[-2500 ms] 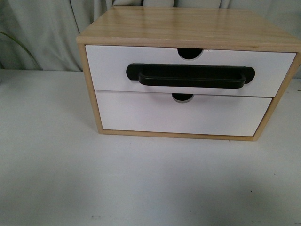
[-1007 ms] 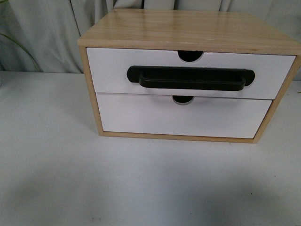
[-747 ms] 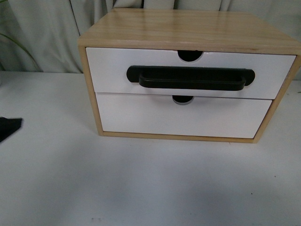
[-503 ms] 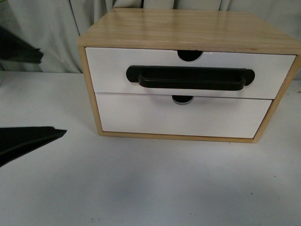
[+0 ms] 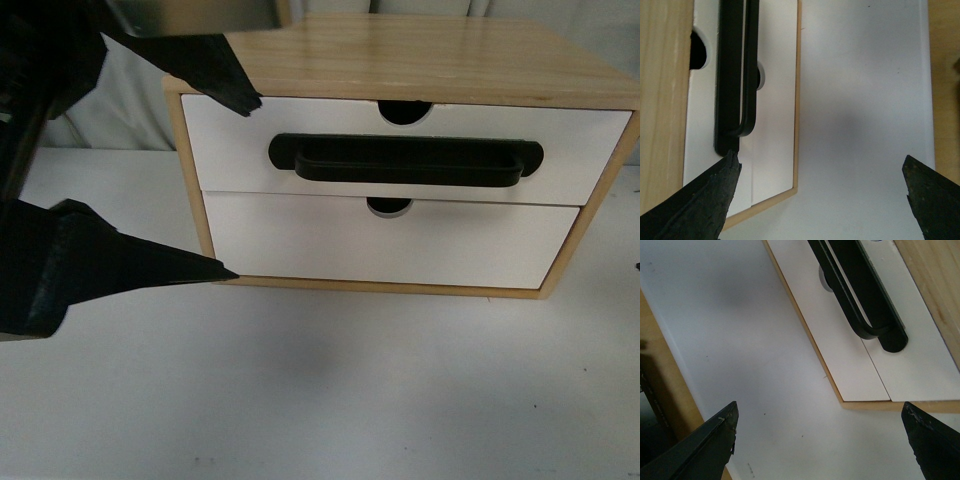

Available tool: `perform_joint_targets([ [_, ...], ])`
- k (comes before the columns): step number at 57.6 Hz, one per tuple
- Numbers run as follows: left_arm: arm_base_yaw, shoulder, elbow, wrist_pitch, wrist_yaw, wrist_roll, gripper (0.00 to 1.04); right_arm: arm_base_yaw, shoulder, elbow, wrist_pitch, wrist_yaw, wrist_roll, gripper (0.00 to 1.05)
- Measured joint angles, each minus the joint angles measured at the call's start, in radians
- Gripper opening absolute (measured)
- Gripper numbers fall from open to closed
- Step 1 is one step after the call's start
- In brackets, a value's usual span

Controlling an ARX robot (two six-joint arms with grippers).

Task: Pull drawer

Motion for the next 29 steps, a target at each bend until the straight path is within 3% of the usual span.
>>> perform_joint_targets([
  [29, -0.059, 0.198, 0.130, 0.035, -0.075, 0.029, 0.98, 0.055, 0.190, 0.103, 0.057, -0.037, -0.037, 0.96],
])
